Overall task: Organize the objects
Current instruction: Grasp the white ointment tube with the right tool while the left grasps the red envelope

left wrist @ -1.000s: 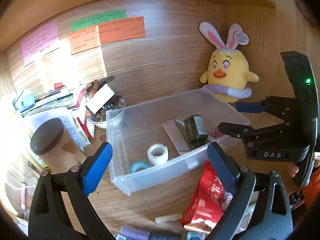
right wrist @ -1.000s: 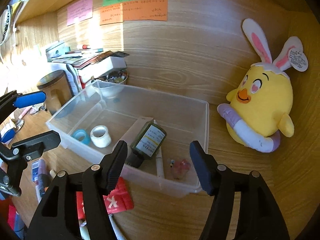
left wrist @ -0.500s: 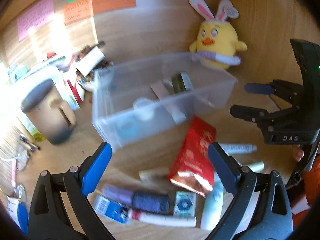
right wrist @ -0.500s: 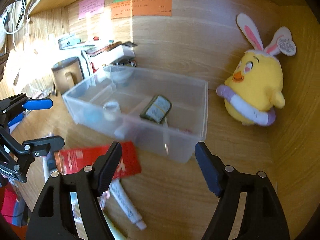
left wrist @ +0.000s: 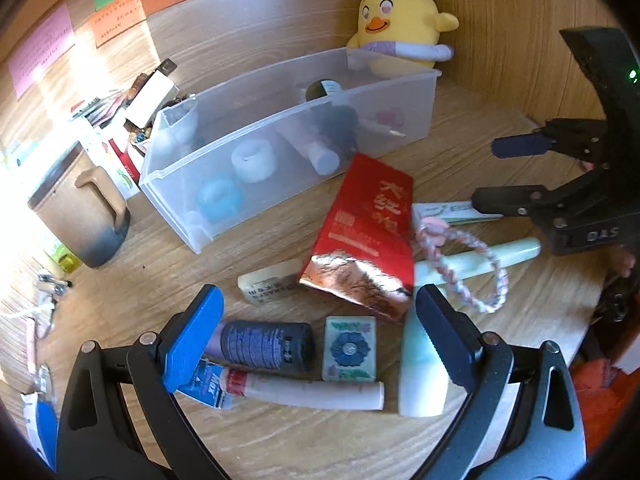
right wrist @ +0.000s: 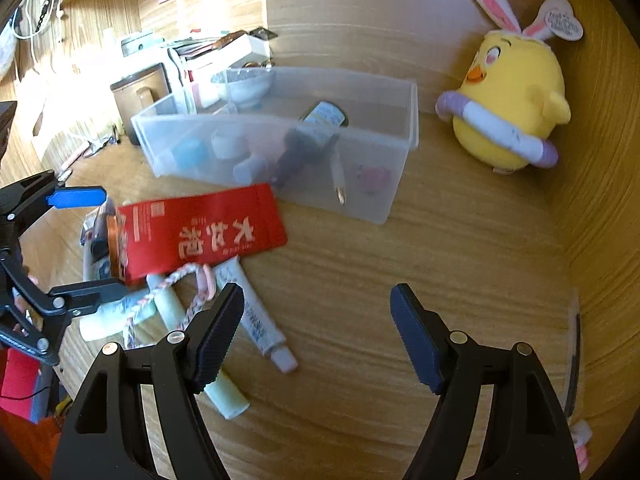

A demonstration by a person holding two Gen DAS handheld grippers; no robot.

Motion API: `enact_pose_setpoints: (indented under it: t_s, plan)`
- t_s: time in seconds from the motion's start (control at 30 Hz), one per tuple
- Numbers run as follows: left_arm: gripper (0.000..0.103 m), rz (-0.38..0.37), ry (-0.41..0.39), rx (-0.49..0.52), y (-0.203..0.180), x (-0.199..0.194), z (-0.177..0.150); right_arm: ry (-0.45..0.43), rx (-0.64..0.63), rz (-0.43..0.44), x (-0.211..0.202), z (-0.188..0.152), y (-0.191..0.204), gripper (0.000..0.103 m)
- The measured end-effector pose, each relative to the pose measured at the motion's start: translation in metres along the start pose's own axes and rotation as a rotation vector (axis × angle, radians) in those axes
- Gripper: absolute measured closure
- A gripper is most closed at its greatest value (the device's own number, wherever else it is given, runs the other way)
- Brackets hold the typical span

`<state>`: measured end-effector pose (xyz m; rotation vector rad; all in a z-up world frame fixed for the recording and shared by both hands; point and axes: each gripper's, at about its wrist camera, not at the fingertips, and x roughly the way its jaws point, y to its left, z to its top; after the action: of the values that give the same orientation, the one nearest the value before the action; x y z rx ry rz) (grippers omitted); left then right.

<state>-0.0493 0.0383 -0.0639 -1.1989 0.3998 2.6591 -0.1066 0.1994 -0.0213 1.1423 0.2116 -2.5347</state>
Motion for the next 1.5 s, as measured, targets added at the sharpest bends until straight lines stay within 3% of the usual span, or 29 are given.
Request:
enact_pose_setpoints:
  t_s: [0.27, 0.37, 0.6, 0.77, 0.97, 1.17, 1.5]
  plan:
    - [0.007, 0.022, -0.026, 0.057, -0.004, 0.003, 0.004, 0.045, -0.027, 0.026, 0.013, -0.002, 0.011, 0.03]
    - [0.017, 0.014, -0.039, 0.094, -0.007, 0.004, 0.009, 0.063, -0.048, 0.048, 0.018, -0.001, 0.015, 0.031]
    - [0.037, 0.0, -0.042, 0.158, -0.013, 0.011, 0.015, 0.069, -0.079, 0.065, 0.02, 0.001, 0.018, 0.059]
    - [0.038, -0.05, -0.04, 0.107, -0.004, 0.009, 0.015, 0.068, -0.088, 0.053, 0.019, 0.001, 0.02, 0.078]
    - [0.039, -0.115, -0.043, 0.003, 0.014, 0.003, 0.01, 0.066, -0.059, 0.052, 0.016, -0.001, 0.013, 0.087]
    - [0.045, -0.157, -0.071, -0.108, 0.031, -0.008, 0.01, 0.057, -0.056, 0.031, 0.011, -0.007, 0.01, 0.087]
    - [0.046, -0.127, -0.138, -0.122, 0.031, -0.03, 0.012, 0.031, -0.033, 0.001, 0.0, -0.013, 0.003, 0.088]
